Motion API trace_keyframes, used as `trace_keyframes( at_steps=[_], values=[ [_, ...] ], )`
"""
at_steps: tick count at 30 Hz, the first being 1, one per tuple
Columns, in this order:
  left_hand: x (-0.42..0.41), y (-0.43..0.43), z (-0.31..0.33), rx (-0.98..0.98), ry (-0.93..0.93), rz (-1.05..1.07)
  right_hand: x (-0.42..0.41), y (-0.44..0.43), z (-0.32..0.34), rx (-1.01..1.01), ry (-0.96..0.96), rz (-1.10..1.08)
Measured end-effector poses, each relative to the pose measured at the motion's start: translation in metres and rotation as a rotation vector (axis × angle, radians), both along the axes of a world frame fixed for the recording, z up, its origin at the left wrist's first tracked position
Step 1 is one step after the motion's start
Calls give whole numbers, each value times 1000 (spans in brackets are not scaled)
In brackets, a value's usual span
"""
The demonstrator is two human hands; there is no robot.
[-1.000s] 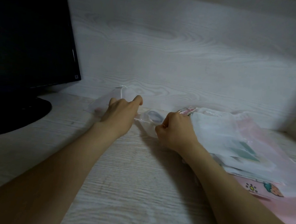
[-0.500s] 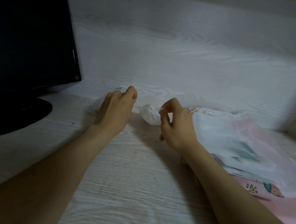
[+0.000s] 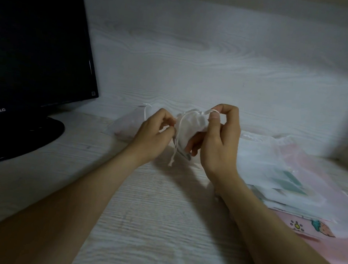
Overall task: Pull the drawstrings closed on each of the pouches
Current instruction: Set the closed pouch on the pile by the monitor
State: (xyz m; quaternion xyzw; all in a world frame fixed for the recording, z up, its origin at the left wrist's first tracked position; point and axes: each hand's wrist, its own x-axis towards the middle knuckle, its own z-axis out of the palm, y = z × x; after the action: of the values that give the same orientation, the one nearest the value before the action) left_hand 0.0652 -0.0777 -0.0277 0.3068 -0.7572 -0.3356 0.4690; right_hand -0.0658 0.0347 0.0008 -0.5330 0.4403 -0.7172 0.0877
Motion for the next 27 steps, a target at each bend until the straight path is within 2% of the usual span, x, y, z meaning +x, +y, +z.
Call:
trace_keyframes(
  at_steps=[3,6,11,16,18,21,24,27],
  values=[
    [-4,6,2,82,12,-66,4,1,3,3,-82,60],
    [-5,6,5,126,-33,-43,6,3,7,-4,-150,93],
    [-5,2,1,88,74,89,0,3,5,61,-91,39],
    [6,-4,5,-24,74,377,-4,-14,-24,276,143,-82],
    [14,-10,2,-103,6,513,2,-20,-37,380,279,-65],
    [26,-22,-3,-115,-99,678,13,-24,-48,501,489,-27],
    [40,-34,-6,-143,-138,740,17,-25,-51,537,645,-14],
    [54,-45,-9,-178,-139,773,15,-25,-50,551,714,-23]
  ],
)
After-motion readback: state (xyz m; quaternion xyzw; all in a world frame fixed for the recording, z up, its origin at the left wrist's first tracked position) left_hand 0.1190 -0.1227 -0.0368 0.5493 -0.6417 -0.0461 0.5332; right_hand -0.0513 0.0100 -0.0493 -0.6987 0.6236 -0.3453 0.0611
